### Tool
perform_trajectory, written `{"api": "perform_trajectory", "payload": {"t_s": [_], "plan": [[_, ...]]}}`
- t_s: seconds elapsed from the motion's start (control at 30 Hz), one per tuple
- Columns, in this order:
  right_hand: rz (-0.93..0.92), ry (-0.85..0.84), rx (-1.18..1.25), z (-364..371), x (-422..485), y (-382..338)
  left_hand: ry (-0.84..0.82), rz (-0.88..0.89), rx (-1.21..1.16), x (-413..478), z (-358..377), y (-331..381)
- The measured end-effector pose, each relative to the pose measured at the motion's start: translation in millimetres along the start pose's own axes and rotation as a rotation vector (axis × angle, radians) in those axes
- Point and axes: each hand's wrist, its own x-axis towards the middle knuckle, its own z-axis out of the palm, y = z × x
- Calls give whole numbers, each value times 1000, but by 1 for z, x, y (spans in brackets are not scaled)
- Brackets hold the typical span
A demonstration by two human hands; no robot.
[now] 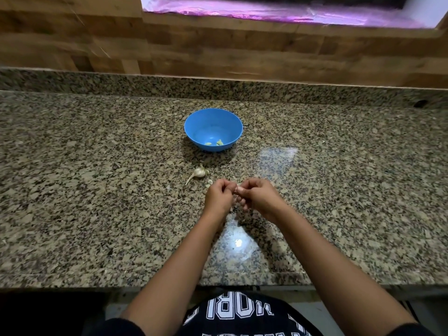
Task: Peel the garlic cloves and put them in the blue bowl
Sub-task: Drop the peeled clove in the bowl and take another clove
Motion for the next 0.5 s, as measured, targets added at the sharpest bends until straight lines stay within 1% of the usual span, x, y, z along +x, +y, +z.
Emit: {"api": "perform_trajectory", "payload": {"t_s": [0.03,0.1,0.13,0.17,0.2,0.23,0.27,0.33,0.4,0.5], "plan": [[-90,60,-213,1,0,3,-8,-47,1,2,1,1],[-334,146,-635,2,-2,9,-39,-174,-77,5,1,5],[-439,169,-759,3,-2,10,-62,-222,-137,6,1,8],[-500,186,-806,4,-2,12,-78,-239,-186,6,0,10],[-512,201,-804,4,-1,13,-79,-228,-207,5,0,12],[-462,211,-730,3,0,11,-68,-200,-207,6,1,11],[-366,215,-606,1,3,9,-53,-170,-203,6,0,10],[-160,171,-393,-2,5,5,-33,-140,-212,6,0,8],[-57,118,-352,-5,4,5,-30,-129,-220,7,-3,7],[-17,78,-329,-6,0,5,-28,-94,-214,7,-9,9]]}}
